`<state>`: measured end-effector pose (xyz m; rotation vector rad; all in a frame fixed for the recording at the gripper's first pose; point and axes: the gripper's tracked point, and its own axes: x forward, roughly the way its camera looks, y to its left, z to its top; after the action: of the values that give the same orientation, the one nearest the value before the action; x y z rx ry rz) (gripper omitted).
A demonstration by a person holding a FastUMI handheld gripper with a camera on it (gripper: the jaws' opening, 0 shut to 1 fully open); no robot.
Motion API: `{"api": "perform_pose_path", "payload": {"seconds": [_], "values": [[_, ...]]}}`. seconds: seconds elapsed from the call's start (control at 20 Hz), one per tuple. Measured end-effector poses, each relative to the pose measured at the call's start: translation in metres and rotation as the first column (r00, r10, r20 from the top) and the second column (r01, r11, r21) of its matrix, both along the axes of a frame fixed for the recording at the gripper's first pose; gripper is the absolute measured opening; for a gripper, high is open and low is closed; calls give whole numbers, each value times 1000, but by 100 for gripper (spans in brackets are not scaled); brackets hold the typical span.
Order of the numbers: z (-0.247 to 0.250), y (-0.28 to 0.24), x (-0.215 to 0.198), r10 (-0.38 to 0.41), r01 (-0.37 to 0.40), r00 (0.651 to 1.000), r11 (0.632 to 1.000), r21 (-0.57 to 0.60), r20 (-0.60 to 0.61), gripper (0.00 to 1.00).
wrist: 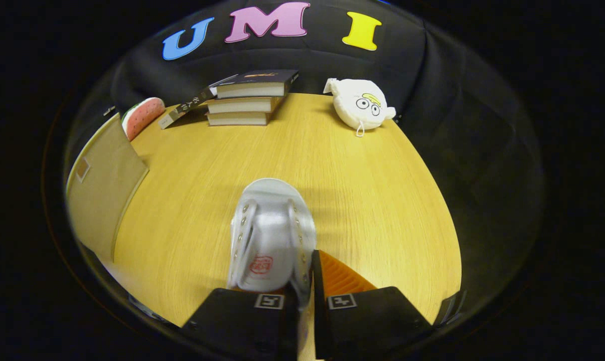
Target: Open the storage box then place both shoes into the box .Put the left shoe in first, then the right shoe, with the right side of both shoes facing outward in a uniform manner.
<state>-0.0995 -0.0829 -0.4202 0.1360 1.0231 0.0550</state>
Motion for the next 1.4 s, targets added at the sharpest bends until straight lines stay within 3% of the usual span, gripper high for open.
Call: {"api": "perform_pose_path", "payload": {"seconds": [0.05,0.1,0.4,0.65,1.0,1.4], "values": [[3,3,-3,-34,35,999,998,43,-24,7],[4,6,-3,-62,66,997,994,85,-43,6],[72,9,-2,-132,134,991,982,132,-30,5],[164,61,18,-172,174,985,961,216,-29,5],[241,192,41,-109,153,984,925,349,-143,5],[245,318,29,20,94,951,931,352,-309,5]]}}
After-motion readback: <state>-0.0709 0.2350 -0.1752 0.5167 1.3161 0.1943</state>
